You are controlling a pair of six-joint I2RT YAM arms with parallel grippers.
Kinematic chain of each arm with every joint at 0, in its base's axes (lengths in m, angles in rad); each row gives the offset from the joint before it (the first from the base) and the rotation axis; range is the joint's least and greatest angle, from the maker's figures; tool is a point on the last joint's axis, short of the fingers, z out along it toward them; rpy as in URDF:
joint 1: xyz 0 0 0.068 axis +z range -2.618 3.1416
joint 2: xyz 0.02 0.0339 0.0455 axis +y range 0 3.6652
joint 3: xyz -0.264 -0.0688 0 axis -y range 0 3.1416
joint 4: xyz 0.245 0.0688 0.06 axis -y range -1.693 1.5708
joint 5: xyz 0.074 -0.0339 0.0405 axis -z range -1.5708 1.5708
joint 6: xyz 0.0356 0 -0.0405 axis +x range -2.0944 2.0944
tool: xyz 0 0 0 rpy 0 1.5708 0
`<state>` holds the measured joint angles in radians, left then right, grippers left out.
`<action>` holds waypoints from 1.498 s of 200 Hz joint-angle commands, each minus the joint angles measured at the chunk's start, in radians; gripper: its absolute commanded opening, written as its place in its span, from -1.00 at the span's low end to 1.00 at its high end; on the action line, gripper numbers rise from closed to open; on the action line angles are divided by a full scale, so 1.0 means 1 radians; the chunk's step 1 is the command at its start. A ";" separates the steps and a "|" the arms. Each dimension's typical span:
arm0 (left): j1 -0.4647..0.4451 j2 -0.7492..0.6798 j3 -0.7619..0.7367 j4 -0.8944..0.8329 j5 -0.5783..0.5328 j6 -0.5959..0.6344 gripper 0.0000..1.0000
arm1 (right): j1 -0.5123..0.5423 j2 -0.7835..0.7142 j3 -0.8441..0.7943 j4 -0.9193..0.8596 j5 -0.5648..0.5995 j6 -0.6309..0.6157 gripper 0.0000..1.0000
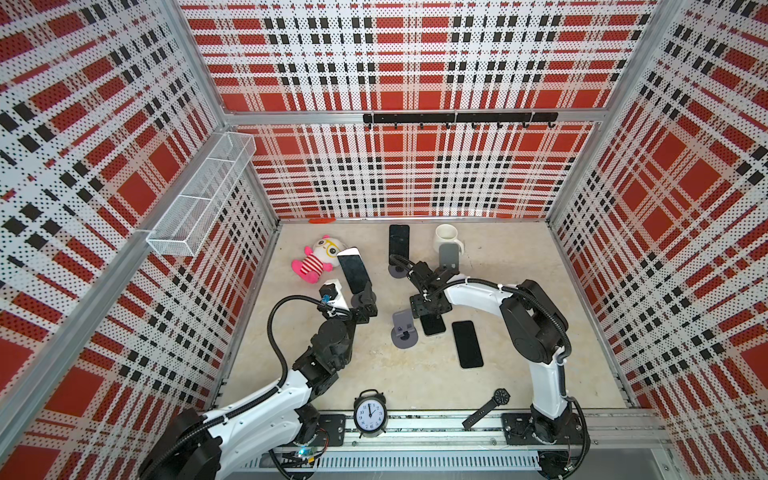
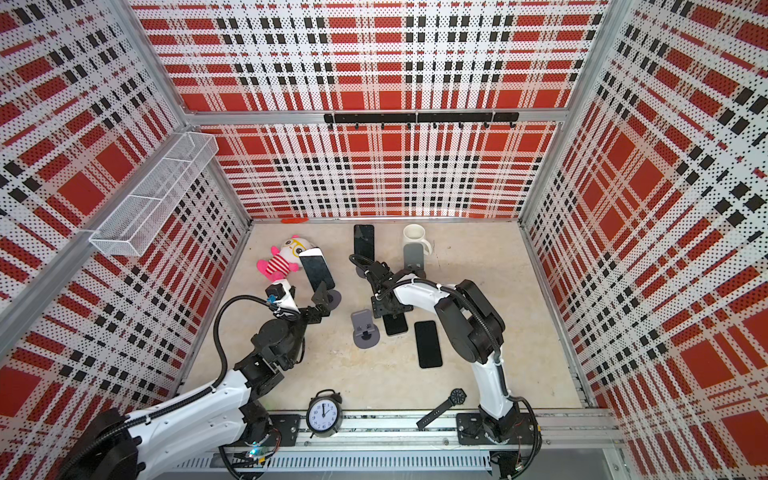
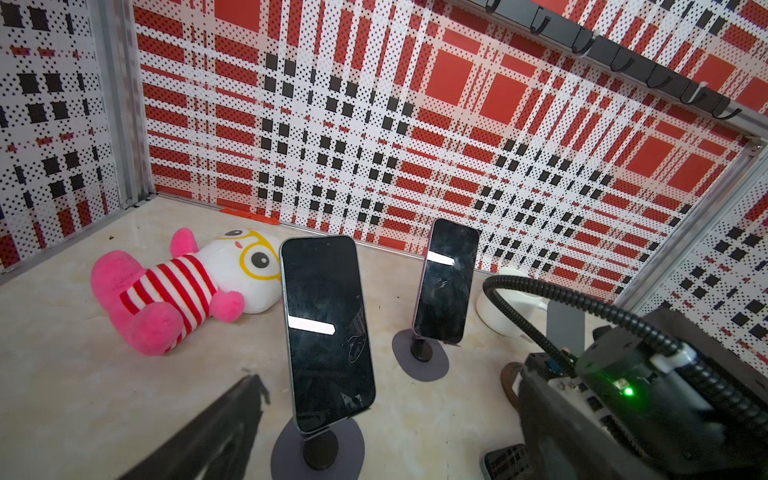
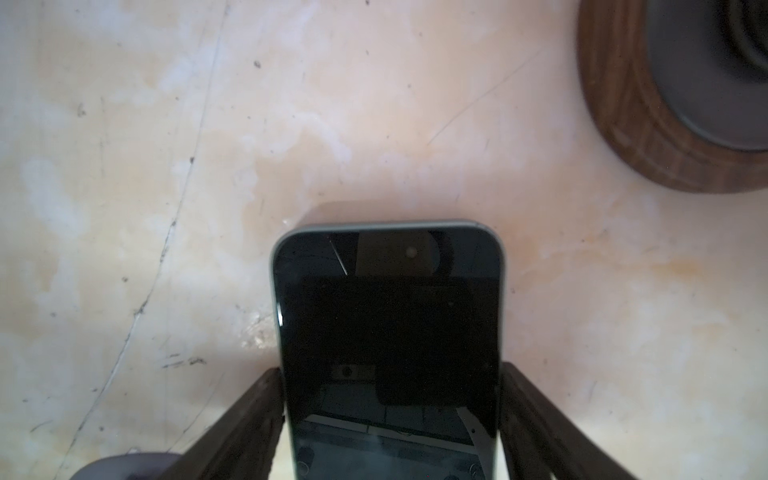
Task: Remove the phone from the phone stand
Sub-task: 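Open right gripper and raise it while left gripper moves to phone by plush toy, then close left gripper on top of the phone on the grey stand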
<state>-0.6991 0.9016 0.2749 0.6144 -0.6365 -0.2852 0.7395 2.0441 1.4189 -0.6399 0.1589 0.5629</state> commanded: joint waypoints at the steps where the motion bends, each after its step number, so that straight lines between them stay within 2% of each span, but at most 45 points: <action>1: 0.006 -0.015 -0.014 0.020 -0.021 0.009 0.96 | 0.006 -0.010 0.012 -0.020 0.040 -0.003 0.62; 26: 0.006 -0.045 0.019 -0.035 -0.036 -0.030 0.96 | 0.007 -0.081 0.017 0.001 0.071 -0.002 0.70; 49: 0.010 -0.061 0.061 -0.098 -0.052 -0.070 0.96 | 0.007 -0.143 0.017 0.033 0.106 -0.001 0.85; 57: 0.010 -0.062 0.076 -0.125 -0.076 -0.080 0.96 | 0.006 -0.165 0.013 0.053 0.111 -0.002 0.89; 63: 0.011 -0.065 0.088 -0.149 -0.110 -0.127 0.96 | 0.007 -0.183 0.002 0.076 0.109 -0.043 0.91; 83: 0.027 -0.072 0.139 -0.264 -0.191 -0.220 0.96 | 0.003 -0.254 -0.044 0.150 0.142 -0.059 0.92; 99: 0.057 -0.075 0.179 -0.348 -0.182 -0.270 0.96 | 0.003 -0.331 -0.107 0.248 0.177 -0.089 0.92; 124: 0.119 -0.076 0.214 -0.406 -0.099 -0.316 0.96 | -0.007 -0.486 -0.233 0.414 0.252 -0.138 0.94; 136: 0.134 -0.061 0.242 -0.441 -0.109 -0.333 0.96 | -0.016 -0.557 -0.293 0.493 0.278 -0.169 0.95; 151: 0.126 -0.014 0.294 -0.503 -0.171 -0.342 0.96 | -0.029 -0.633 -0.369 0.601 0.302 -0.220 0.97; 174: 0.139 0.086 0.417 -0.642 -0.176 -0.354 0.96 | -0.037 -0.716 -0.470 0.746 0.330 -0.314 1.00; 215: 0.158 0.307 0.635 -0.853 -0.069 -0.360 0.96 | -0.042 -0.782 -0.574 0.886 0.367 -0.387 1.00; 234: 0.167 0.396 0.725 -0.936 -0.039 -0.402 0.96 | -0.049 -0.788 -0.601 0.908 0.353 -0.400 1.00; 267: 0.175 0.504 0.831 -1.041 -0.075 -0.455 0.96 | -0.057 -0.768 -0.645 0.931 0.335 -0.411 1.00; 299: 0.198 0.613 0.931 -1.147 -0.107 -0.475 0.96 | -0.064 -0.734 -0.647 0.897 0.386 -0.400 1.00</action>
<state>-0.5209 1.4536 1.1362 -0.4049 -0.7082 -0.7265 0.6868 1.2823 0.7650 0.2451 0.5034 0.1783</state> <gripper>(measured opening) 0.983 0.999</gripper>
